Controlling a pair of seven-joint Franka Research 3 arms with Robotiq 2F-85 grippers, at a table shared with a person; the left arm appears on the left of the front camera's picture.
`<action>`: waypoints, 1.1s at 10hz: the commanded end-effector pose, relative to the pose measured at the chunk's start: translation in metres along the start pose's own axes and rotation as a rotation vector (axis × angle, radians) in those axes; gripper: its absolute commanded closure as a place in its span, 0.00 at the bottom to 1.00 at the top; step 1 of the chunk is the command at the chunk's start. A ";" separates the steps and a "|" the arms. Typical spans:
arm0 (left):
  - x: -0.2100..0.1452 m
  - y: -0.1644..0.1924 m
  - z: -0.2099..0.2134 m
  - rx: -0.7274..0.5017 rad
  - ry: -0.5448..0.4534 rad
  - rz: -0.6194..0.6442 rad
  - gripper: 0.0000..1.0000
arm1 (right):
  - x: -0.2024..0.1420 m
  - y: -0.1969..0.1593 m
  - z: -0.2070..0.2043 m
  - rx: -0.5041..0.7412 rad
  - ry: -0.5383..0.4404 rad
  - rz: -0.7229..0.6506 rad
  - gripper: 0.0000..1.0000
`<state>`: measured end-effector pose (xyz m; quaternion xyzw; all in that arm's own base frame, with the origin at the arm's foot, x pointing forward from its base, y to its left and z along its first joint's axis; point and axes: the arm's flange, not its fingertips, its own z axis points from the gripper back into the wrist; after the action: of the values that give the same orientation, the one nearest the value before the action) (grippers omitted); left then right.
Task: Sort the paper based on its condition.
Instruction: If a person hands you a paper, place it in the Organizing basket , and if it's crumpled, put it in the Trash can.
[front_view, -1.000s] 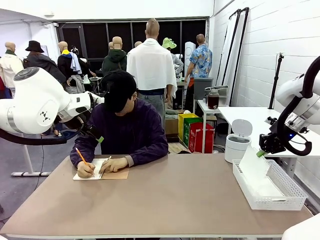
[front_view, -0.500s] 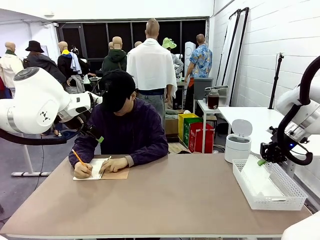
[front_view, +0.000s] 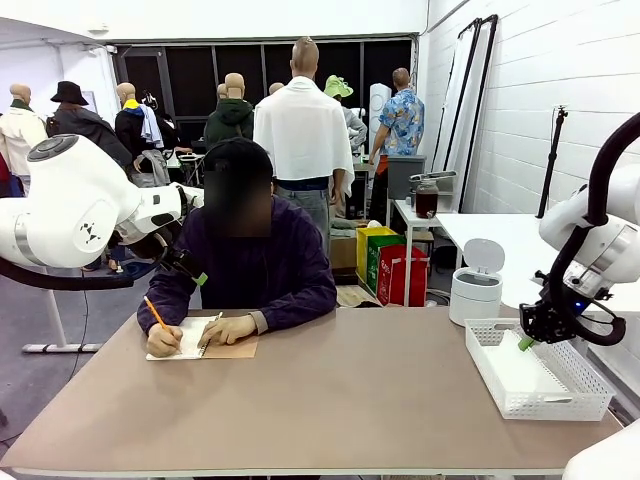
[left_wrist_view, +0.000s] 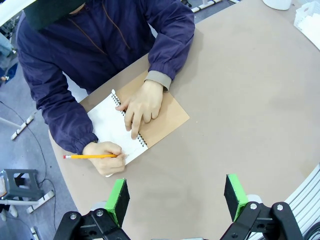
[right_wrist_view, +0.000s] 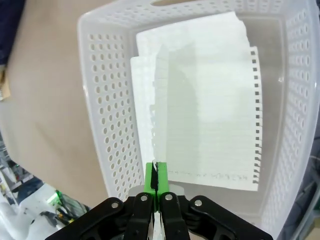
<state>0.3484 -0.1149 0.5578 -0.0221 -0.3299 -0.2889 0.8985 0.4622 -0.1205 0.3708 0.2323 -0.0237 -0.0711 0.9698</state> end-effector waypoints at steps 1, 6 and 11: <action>0.001 0.001 0.000 -0.001 -0.005 0.002 0.00 | 0.005 0.009 -0.007 -0.124 0.033 -0.041 0.91; 0.001 0.001 0.000 -0.001 -0.005 0.002 0.00 | 0.006 0.034 -0.012 -0.366 0.098 -0.168 0.00; 0.001 0.001 0.000 -0.001 -0.005 0.002 0.00 | 0.005 0.054 -0.010 -0.454 0.133 -0.239 0.00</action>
<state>0.3484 -0.1149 0.5578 -0.0221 -0.3299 -0.2889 0.8985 0.4724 -0.0724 0.3792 0.0321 0.0788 -0.1649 0.9826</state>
